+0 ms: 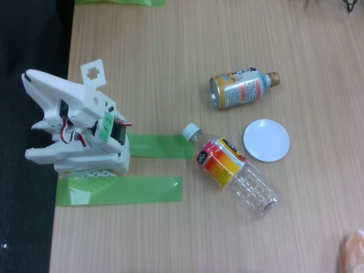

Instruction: Pick up the plastic bottle and stand it up on the white place

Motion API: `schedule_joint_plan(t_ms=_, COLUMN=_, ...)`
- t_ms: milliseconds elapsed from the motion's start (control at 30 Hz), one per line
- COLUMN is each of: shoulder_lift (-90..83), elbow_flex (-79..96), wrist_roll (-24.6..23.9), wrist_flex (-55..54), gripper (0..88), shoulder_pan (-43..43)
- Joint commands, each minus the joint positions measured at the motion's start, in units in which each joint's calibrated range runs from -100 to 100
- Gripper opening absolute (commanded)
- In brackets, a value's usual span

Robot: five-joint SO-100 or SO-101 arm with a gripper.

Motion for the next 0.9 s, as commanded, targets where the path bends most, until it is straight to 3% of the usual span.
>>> schedule_joint_plan(t_ms=0, shoulder_lift=0.25, elbow_flex=-3.44, wrist_roll=0.29, wrist_flex=5.43, gripper=1.4, shoulder_pan=0.48)
schedule_joint_plan(t_ms=433, shoulder_lift=0.25, elbow_flex=-24.72, wrist_roll=0.03, wrist_flex=37.02, gripper=1.2, shoulder_pan=0.48)
schedule_joint_plan(t_ms=867, shoulder_lift=1.43, elbow_flex=-60.93, wrist_roll=0.56, wrist_flex=109.04, gripper=2.7, shoulder_pan=0.63)
